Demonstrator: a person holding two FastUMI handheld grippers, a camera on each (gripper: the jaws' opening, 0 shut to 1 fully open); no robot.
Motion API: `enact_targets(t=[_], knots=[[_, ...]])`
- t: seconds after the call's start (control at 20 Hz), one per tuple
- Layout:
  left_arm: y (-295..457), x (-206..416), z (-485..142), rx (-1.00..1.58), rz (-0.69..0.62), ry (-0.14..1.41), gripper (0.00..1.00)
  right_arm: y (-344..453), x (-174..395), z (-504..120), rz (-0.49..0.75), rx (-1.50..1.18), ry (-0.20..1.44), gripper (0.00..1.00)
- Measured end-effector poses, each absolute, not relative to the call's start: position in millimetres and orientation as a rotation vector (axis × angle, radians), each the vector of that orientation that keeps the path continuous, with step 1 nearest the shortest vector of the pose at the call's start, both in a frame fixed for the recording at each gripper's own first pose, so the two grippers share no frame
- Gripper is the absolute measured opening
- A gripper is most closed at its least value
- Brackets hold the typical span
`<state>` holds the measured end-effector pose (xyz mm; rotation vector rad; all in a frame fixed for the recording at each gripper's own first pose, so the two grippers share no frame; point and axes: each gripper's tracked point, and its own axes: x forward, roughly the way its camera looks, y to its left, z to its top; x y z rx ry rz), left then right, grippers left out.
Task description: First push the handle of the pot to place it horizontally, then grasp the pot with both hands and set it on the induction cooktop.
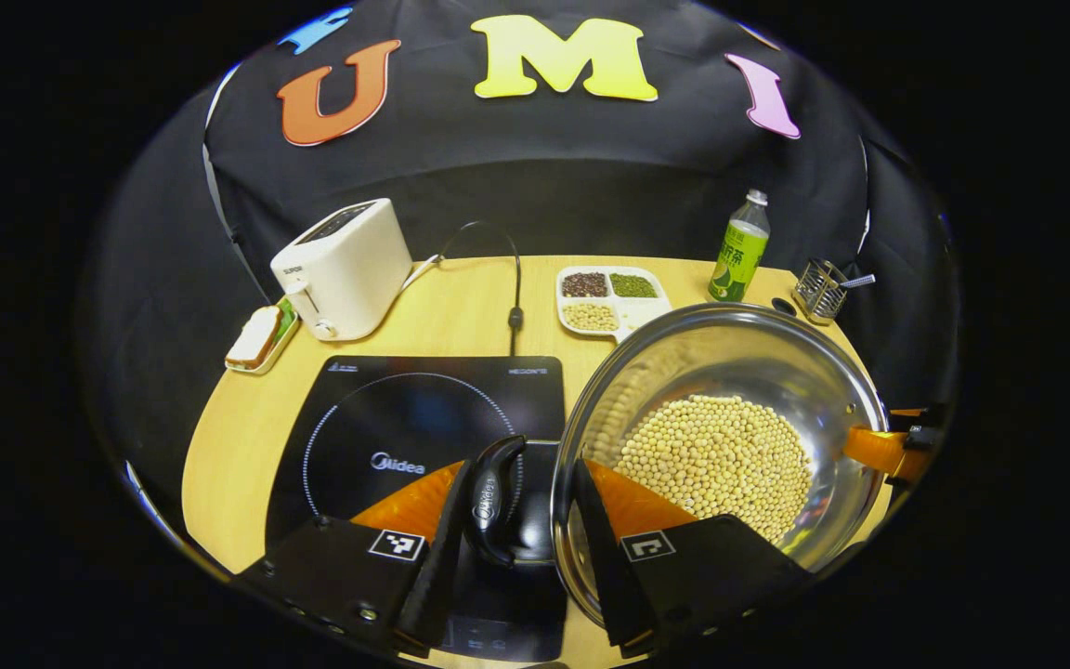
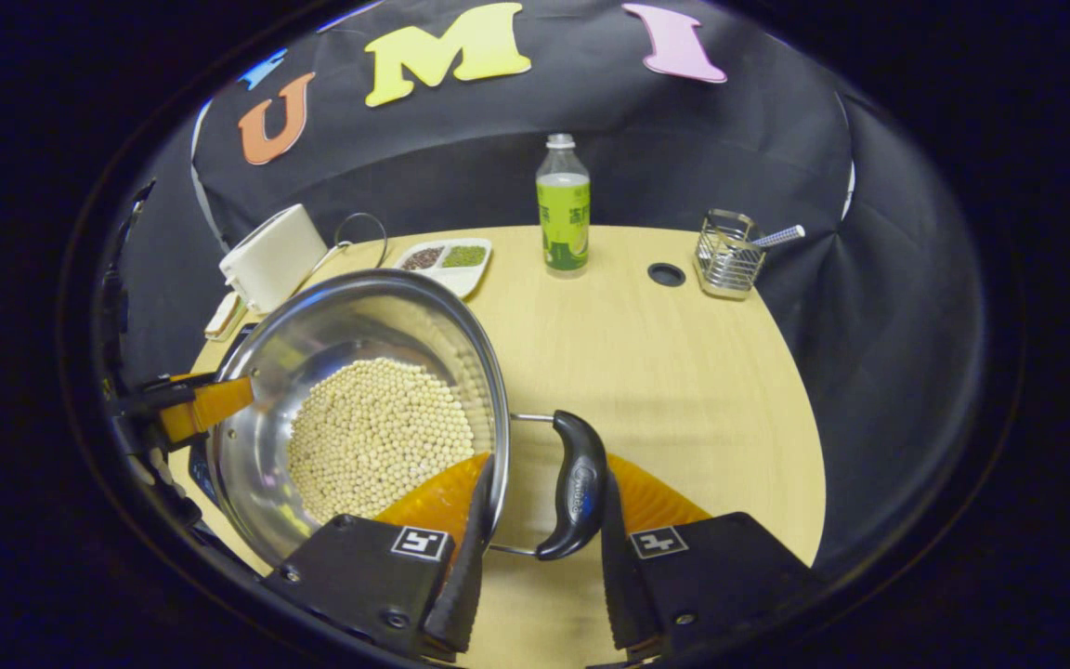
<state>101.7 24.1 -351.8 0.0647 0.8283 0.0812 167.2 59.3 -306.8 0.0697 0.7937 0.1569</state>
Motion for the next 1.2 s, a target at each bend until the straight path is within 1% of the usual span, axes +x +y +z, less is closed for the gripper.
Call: enact_targets(t=[0.6,0.65,0.7,0.75,1.2], knots=[[116.6,75.6,-325.9,0.066,0.120,0.798,0.62,150.8,148.1,-288.4,0.194,0.061,0.773,0.55],[124.2,73.4,-324.5,0.066,0.123,0.801,0.62,158.3,147.1,-288.1,0.195,0.061,0.773,0.57],[132.5,71.7,-323.7,0.065,0.126,0.801,0.62,165.3,146.7,-286.7,0.198,0.057,0.774,0.55],[139.8,70.6,-323.2,0.062,0.128,0.802,0.62,172.4,146.5,-286.1,0.199,0.055,0.772,0.55],[190.1,77.4,-326.2,0.050,0.135,0.810,0.62,222.8,152.8,-283.8,0.199,0.045,0.781,0.55]])
